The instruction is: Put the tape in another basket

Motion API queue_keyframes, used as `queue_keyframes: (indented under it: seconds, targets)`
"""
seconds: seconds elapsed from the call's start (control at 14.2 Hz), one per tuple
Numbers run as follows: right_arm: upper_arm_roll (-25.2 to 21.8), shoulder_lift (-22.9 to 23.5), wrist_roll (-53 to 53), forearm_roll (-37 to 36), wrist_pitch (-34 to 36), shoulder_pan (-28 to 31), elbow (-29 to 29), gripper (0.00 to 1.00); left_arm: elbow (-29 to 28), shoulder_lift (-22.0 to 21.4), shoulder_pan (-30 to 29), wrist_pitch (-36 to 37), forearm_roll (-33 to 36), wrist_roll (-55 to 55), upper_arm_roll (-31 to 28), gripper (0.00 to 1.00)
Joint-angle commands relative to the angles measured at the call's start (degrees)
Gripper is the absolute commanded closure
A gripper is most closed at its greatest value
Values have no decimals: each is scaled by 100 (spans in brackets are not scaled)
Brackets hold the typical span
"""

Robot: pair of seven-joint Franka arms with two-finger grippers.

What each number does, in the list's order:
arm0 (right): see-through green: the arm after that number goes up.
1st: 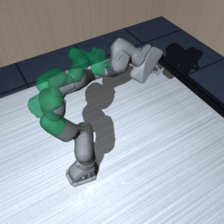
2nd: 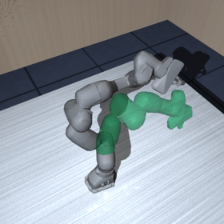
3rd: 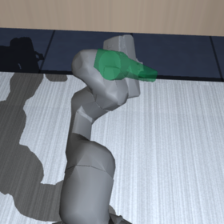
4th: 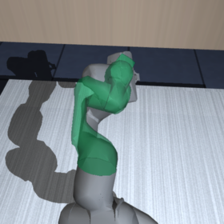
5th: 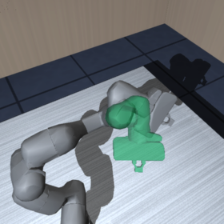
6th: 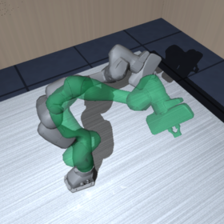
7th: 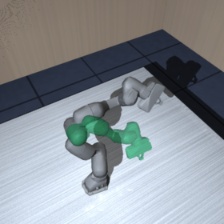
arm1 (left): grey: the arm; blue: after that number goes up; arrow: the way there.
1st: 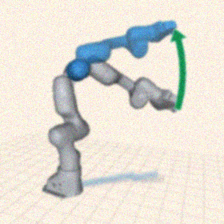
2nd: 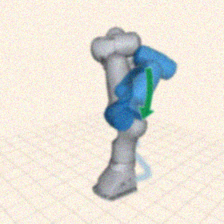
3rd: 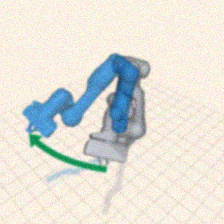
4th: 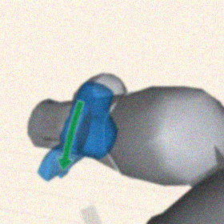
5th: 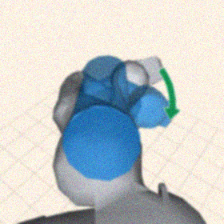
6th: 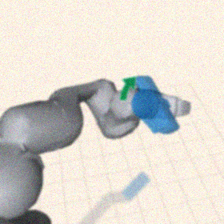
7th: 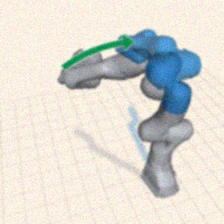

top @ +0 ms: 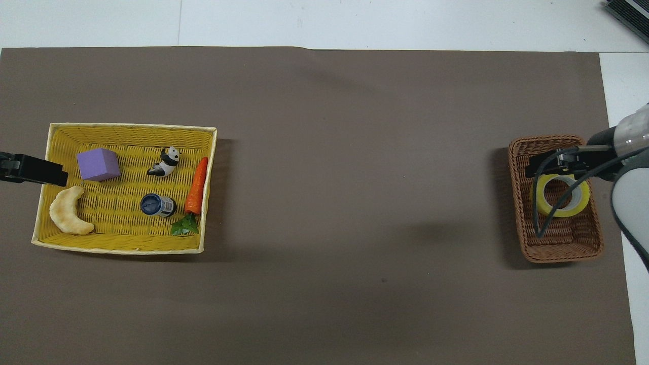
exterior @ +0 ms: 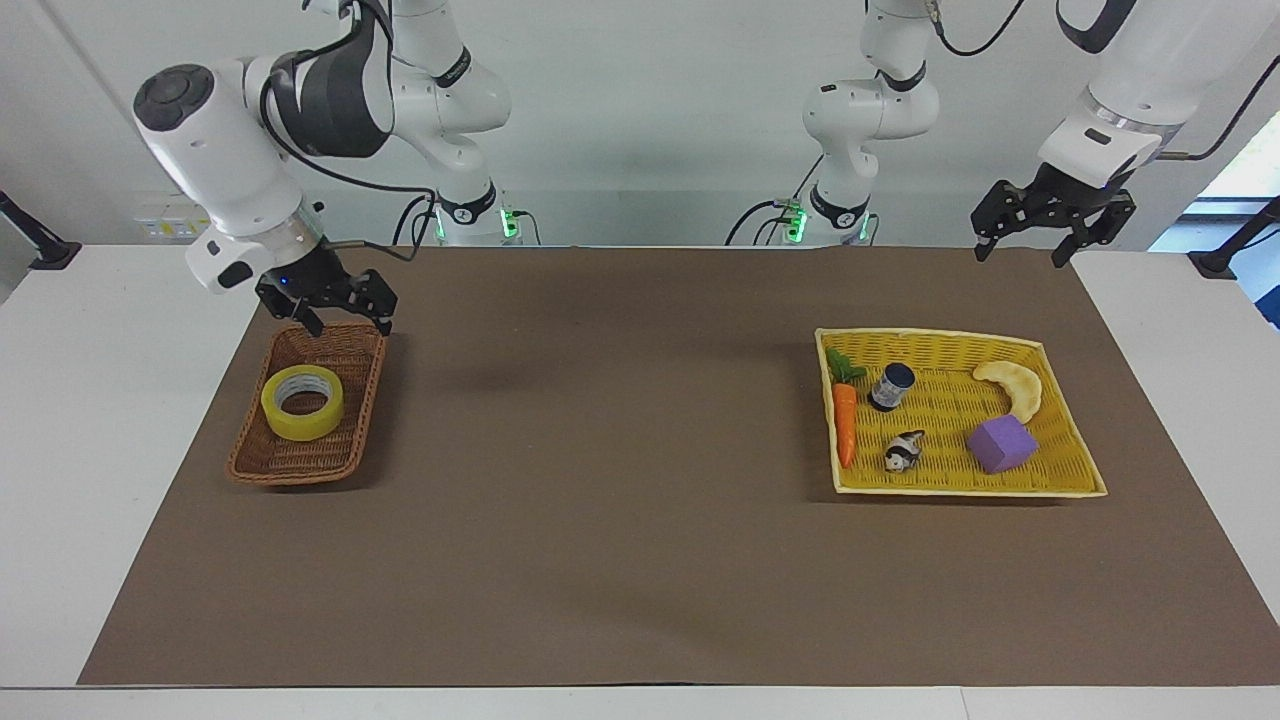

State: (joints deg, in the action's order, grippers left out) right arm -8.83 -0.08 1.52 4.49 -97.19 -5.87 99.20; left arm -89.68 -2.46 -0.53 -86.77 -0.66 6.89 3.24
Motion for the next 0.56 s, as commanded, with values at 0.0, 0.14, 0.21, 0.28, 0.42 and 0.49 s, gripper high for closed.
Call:
queue_keyframes:
  seconds: [0.0, 0.14, 0.21, 0.28, 0.42, 0.49]
  targets:
    - [31, -45, -3, -167, 857, 15, -777, 0, -49, -96, -35, 29, 74, 32, 18, 0]
    - [118, -89, -29, -159, 1254, -19, -981, 0, -49, -96, -35, 37, 74, 32, 18, 0]
    - [180, -150, -38, -167, 1325, -37, -999, 0, -49, -96, -35, 37, 74, 32, 18, 0]
    - [180, -246, -20, -159, 1361, -37, -1017, 0, -49, -96, -43, 37, 74, 32, 18, 0]
    - [163, -317, -3, -150, 1614, -29, -1383, 0, -49, -96, -35, 29, 74, 32, 18, 0]
    - [171, -309, 6, -167, 1694, -28, -1551, 0, -49, -96, -35, 37, 74, 32, 18, 0]
